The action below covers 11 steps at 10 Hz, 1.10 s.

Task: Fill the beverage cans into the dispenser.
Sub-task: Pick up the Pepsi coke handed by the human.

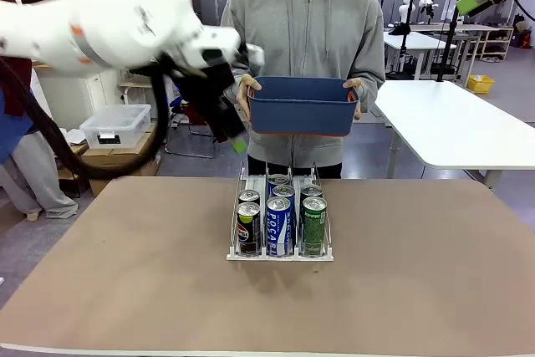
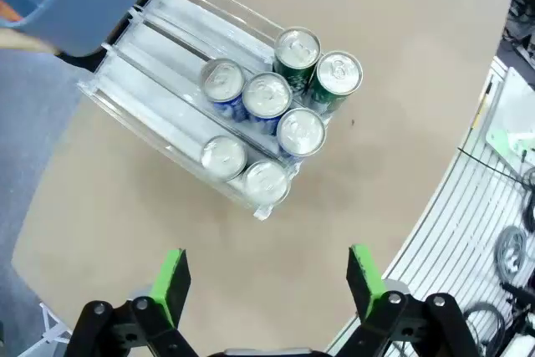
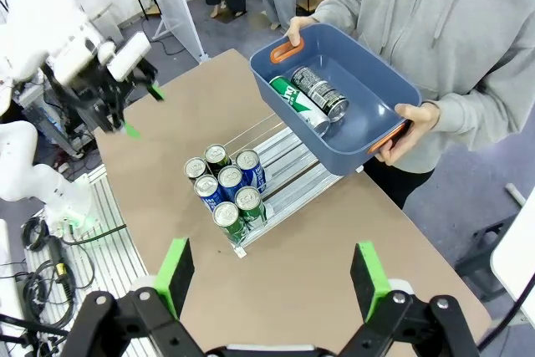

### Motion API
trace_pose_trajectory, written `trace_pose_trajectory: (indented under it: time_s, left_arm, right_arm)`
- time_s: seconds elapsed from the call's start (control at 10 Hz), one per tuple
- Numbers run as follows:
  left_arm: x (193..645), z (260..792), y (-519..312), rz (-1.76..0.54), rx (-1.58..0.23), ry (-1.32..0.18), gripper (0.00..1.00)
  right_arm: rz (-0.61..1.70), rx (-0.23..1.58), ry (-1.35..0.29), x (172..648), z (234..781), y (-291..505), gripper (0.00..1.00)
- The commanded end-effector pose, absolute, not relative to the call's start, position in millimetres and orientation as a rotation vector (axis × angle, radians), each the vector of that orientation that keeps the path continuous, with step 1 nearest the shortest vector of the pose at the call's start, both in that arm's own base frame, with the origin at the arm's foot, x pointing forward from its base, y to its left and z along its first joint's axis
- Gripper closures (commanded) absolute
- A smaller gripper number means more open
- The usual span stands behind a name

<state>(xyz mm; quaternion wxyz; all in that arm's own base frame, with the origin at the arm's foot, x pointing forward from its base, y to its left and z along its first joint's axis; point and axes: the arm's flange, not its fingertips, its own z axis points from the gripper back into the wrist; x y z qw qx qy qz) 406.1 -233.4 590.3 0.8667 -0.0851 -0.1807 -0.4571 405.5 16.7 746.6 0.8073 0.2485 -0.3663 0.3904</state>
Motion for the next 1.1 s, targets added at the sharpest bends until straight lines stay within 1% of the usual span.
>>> trace_pose_trajectory:
  time_s: [0.0,0.3,0.5,0.7,0.8,0.9,1.0]
  left_arm:
    - [412,622,-200,-0.994,-0.237,-0.422,0.00]
    - [406,673,-137,-0.990,-0.301,-0.554,0.00]
    - [390,687,-116,-0.941,-0.321,-0.639,0.00]
    - [389,699,-93,-0.894,-0.330,-0.712,0.00]
    - [384,698,-89,-0.886,-0.355,-0.731,0.00]
    - [389,711,-100,-0.897,-0.304,-0.668,0.00]
    - [389,711,-100,-0.897,-0.304,-0.668,0.00]
  right_arm:
    - [0.834,0.532,-0.783,405,746,17,0.00]
    - [0.834,0.532,-0.783,405,746,17,0.00]
    - [0.834,0.532,-0.783,405,746,17,0.00]
    - [0.834,0.532,-0.783,405,746,17,0.00]
    - [0.834,0.532,-0.783,405,746,17,0.00]
    - [0.834,0.532,-0.783,405,746,17,0.00]
    - [0.834,0.532,-0.783,405,746,17,0.00]
